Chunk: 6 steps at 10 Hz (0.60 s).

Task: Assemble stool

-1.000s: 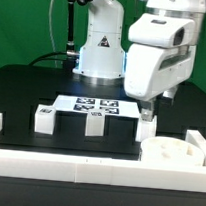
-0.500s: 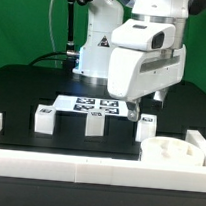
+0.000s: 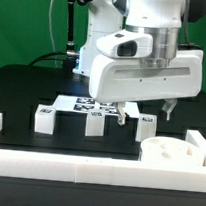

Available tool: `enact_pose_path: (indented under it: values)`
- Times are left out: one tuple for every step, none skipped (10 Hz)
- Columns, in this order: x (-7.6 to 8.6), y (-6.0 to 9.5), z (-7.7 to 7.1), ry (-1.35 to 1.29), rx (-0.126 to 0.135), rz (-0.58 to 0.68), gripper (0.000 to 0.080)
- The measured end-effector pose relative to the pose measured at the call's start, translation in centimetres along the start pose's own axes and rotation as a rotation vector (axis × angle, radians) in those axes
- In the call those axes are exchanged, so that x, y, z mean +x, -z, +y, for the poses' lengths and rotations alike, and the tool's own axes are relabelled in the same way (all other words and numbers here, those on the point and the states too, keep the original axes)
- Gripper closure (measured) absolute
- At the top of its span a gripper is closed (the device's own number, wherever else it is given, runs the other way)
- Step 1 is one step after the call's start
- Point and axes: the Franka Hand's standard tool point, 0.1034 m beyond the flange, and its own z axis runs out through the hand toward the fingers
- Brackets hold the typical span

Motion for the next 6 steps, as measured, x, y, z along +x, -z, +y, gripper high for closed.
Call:
enact_pose_path:
  values:
    - [0.02,-0.02,-0.1,-0.09,0.008,0.002,0.0151]
    - [0.04,-0.03,-0.24,-0.16,0.014,0.002,0.0151]
    - [0.06,-0.04,-0.34,-0.21,0.018,0.002,0.0151]
    - [0.08,-0.05,-0.44,-0.293,0.024,0.002,0.0151]
    - [0.0,-0.17,-0.67,-0.399,0.024,-0.004,0.0151]
    - [-0.32,-0.67,-0.8,-0.546,0.031,-0.016,0.0151]
